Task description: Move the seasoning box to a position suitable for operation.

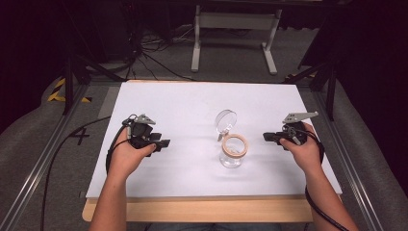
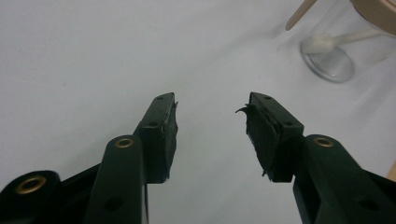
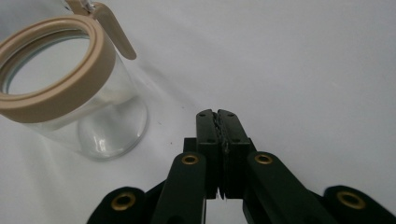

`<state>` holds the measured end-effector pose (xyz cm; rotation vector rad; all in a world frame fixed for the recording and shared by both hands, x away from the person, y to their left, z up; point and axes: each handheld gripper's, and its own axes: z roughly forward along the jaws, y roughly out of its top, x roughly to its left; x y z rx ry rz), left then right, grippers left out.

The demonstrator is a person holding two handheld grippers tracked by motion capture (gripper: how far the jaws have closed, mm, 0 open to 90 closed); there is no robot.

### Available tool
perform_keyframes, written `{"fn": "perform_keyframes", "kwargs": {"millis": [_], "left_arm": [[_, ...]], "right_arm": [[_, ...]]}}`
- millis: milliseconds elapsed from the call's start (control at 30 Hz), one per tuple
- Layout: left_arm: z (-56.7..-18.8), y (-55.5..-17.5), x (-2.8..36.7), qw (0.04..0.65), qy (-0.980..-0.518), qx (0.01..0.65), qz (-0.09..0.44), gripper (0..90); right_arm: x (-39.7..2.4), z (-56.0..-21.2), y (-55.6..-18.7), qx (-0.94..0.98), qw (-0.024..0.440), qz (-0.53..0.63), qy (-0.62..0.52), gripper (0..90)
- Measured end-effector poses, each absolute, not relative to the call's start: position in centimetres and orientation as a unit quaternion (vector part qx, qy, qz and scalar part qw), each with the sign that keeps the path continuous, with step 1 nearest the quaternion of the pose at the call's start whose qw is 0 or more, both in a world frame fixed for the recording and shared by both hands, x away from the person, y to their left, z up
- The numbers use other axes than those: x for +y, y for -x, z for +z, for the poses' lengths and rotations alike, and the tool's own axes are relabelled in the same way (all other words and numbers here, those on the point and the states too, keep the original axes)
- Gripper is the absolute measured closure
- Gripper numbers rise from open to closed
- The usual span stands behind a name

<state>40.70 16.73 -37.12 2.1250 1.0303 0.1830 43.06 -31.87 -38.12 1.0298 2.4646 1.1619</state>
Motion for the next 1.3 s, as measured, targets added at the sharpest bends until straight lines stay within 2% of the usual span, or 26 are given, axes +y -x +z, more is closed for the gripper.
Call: {"fn": "perform_keyframes", "kwargs": {"millis": [133, 267, 467, 667, 1100, 1300], "left_arm": [[-36.8, -40.4, 16.6, 0.377, -0.833, 0.398, 0.073, 51.8], [-36.5, -39.9, 16.0, 0.391, -0.829, 0.394, 0.067, 46.5], [-36.0, -39.3, 15.5, 0.396, -0.833, 0.381, 0.066, 45.1], [-35.8, -38.7, 15.3, 0.388, -0.836, 0.379, 0.084, 40.8], [-36.0, -38.6, 15.0, 0.389, -0.837, 0.376, 0.081, 39.0], [-35.9, -38.6, 15.2, 0.379, -0.840, 0.377, 0.096, 37.8]], "right_arm": [[-31.4, -38.0, -43.0, 0.841, 0.110, 0.404, -0.343, 88.9], [-30.5, -38.0, -42.8, 0.845, 0.099, 0.407, -0.331, 88.7], [-29.1, -38.0, -42.8, 0.848, 0.085, 0.420, -0.311, 88.9], [-28.0, -39.0, -43.6, 0.856, 0.075, 0.416, -0.299, 89.1], [-25.8, -41.0, -44.1, 0.876, 0.059, 0.388, -0.281, 89.4], [-25.7, -41.1, -44.1, 0.877, 0.061, 0.384, -0.281, 89.7]]}}
